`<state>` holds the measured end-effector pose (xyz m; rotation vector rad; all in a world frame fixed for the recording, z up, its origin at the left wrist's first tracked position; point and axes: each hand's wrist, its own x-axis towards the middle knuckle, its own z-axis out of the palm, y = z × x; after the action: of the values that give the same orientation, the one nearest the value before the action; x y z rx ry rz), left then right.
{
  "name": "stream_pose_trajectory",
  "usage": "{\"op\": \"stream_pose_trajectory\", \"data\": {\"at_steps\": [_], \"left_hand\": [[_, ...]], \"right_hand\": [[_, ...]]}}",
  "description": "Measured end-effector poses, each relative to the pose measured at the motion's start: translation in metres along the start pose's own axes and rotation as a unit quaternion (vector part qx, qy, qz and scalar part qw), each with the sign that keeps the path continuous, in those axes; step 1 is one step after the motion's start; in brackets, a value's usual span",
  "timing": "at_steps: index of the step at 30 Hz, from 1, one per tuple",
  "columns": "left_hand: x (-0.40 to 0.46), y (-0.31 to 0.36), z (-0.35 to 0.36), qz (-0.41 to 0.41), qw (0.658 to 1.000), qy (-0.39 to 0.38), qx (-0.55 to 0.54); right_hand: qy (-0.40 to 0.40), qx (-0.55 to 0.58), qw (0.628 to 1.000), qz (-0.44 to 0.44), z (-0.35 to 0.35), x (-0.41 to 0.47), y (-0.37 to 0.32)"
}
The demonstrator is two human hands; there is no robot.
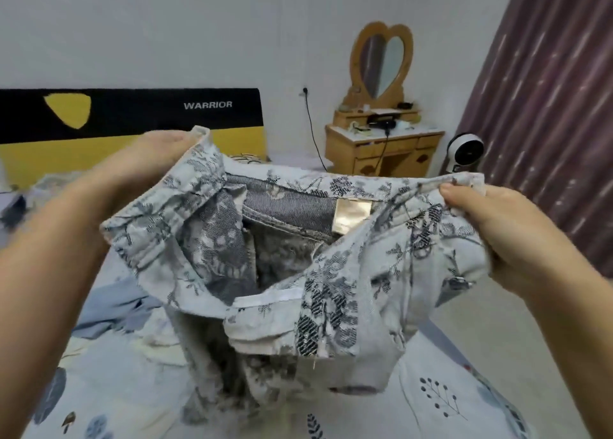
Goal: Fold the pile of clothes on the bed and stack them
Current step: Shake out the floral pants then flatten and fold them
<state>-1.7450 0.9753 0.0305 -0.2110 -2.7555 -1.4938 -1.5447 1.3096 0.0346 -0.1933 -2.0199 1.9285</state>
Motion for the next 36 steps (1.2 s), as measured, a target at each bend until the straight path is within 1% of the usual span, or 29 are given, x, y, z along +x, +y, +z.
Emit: {"op": "stream_pose_trajectory", "data": {"at_steps": [2,5,9,12,15,18,19,22,25,26,27,29,31,32,34,36], "left_hand": [[-0.001,0.005,0.031,0.033,0.998,-0.013,0.046],[0.004,-0.017,0.102,0.035,0.995,-0.020,0.091],[0.013,-0.067,0.200,0.004,0.996,-0.057,0.071],[0.017,-0.098,0.266,-0.030,0.995,-0.075,0.050],[0.031,-0.116,0.323,-0.057,0.993,-0.083,0.060],[0.054,-0.117,0.375,-0.064,0.994,-0.077,0.033],[0.064,-0.115,0.392,-0.059,0.995,-0.072,0.024],[0.096,-0.105,0.445,-0.009,0.998,-0.055,-0.007],[0.118,-0.102,0.499,-0.029,0.993,-0.075,-0.085],[0.123,-0.112,0.527,-0.041,0.991,-0.096,-0.080],[0.125,-0.124,0.552,-0.051,0.990,-0.118,-0.050],[0.118,-0.147,0.570,-0.088,0.978,-0.191,0.013],[0.106,-0.181,0.596,-0.114,0.950,-0.267,0.118],[0.100,-0.198,0.605,-0.111,0.934,-0.289,0.178],[0.087,-0.223,0.616,-0.092,0.906,-0.310,0.271],[0.077,-0.239,0.624,-0.089,0.894,-0.311,0.309]], "right_hand": [[0.026,-0.019,0.997,0.065,-0.012,0.010,0.018],[0.065,-0.055,0.984,0.157,-0.030,0.025,0.074],[0.105,-0.085,0.956,0.259,-0.057,0.037,0.172],[0.127,-0.107,0.939,0.300,-0.079,0.044,0.234],[0.156,-0.121,0.923,0.330,-0.103,0.053,0.280],[0.197,-0.138,0.906,0.349,-0.136,0.067,0.316],[0.210,-0.152,0.904,0.339,-0.149,0.073,0.325],[0.255,-0.190,0.904,0.287,-0.189,0.093,0.346],[0.292,-0.194,0.898,0.266,-0.219,0.107,0.378],[0.296,-0.203,0.892,0.276,-0.229,0.110,0.401],[0.292,-0.216,0.884,0.294,-0.237,0.110,0.424],[0.261,-0.238,0.874,0.334,-0.236,0.102,0.455],[0.216,-0.265,0.853,0.394,-0.236,0.088,0.499],[0.198,-0.275,0.839,0.425,-0.234,0.083,0.516],[0.185,-0.285,0.821,0.460,-0.228,0.076,0.541],[0.189,-0.314,0.811,0.457,-0.223,0.073,0.556]]}}
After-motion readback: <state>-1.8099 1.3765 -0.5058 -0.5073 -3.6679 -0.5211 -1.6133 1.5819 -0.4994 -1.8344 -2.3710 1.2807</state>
